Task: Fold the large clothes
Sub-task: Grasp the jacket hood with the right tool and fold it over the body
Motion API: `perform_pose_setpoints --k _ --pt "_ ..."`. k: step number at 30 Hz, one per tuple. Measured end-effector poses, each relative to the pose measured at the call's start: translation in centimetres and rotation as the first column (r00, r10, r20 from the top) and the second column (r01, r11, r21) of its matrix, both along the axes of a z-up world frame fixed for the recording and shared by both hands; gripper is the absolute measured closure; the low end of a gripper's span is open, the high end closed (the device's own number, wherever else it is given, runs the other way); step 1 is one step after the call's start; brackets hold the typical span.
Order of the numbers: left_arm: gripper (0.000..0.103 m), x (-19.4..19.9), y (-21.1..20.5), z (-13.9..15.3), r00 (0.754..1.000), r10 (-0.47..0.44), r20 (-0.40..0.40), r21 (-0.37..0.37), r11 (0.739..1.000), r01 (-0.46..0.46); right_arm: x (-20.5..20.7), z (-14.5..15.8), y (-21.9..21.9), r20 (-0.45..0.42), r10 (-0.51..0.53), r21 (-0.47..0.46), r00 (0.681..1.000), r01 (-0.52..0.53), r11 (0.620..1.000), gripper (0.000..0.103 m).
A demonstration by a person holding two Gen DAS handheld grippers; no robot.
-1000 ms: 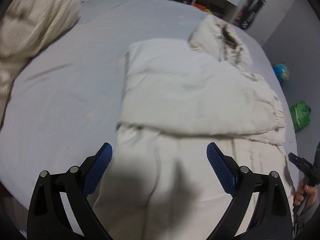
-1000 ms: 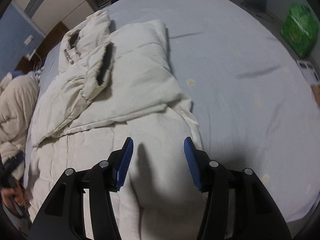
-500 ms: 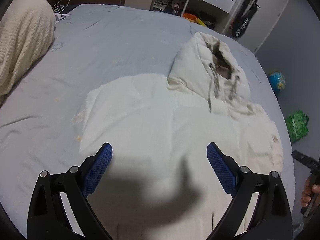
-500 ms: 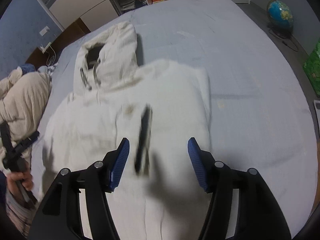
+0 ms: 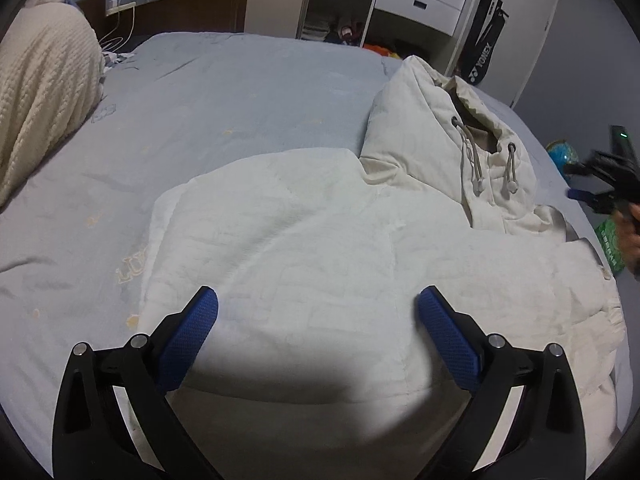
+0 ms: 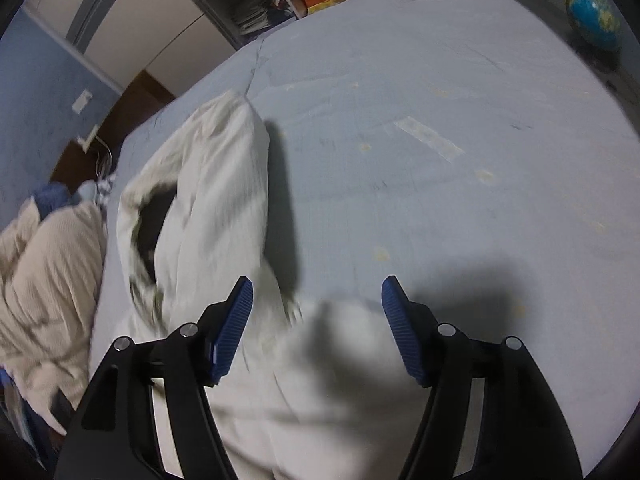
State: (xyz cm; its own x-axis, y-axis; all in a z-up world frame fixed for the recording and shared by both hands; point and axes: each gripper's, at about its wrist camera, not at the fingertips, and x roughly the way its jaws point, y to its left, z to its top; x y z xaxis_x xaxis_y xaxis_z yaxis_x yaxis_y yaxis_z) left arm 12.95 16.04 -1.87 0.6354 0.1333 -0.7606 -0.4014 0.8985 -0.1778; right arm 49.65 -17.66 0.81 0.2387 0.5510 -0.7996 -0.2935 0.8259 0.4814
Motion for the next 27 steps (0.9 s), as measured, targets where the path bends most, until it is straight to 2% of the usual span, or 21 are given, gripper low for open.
perform_pose_setpoints --k 3,7,13,15,21,23,24,25,27 --pt "0.007 -0.1 -0.1 -0.4 1.000 -0.003 0.028 0.012 1.000 0.003 2.6 -1.2 2.6 -0.039 0.015 0.090 0.999 -0.012 0.996 0.039" --pt "0.006 -0.4 0.1 -0.8 0.998 -0.004 0.061 0.009 1.000 0.003 5.3 -2.3 6.5 -0.070 0.042 0.160 0.997 -0.031 0.987 0.037" --pt "0.006 -0.4 0.1 -0.9 0.997 -0.003 0.075 -0.005 1.000 0.003 7.5 -4.4 12.3 -0.110 0.107 0.168 0.988 -0.087 0.982 0.035" --pt "0.006 -0.4 0.2 -0.9 0.997 -0.002 0.076 -0.012 1.000 0.003 7.8 -4.9 13.4 -0.114 0.113 0.161 0.987 -0.094 0.982 0.031" --pt "0.006 -0.4 0.4 -1.1 0.997 0.000 0.082 -0.025 1.000 0.002 8.3 -7.1 15.0 -0.152 0.080 0.130 0.985 -0.061 0.990 0.032" --pt "0.006 -0.4 0.4 -1.1 0.996 0.001 0.086 -0.030 1.000 0.002 8.1 -7.1 15.2 -0.128 0.080 0.118 0.988 -0.065 0.991 0.054" --pt "0.006 -0.4 0.4 -1.2 0.996 0.002 0.087 -0.032 0.999 0.001 7.8 -6.9 15.6 -0.113 0.099 0.122 0.989 -0.085 0.989 0.074" --pt "0.006 -0.4 0.5 -1.2 0.996 0.002 0.088 -0.034 0.999 0.001 7.5 -6.6 15.7 -0.098 0.109 0.119 0.989 -0.097 0.988 0.080" --pt "0.006 -0.4 0.5 -1.2 0.996 0.003 0.089 -0.036 0.999 0.000 6.6 -5.1 15.8 -0.046 0.125 0.114 0.991 -0.119 0.986 0.085"
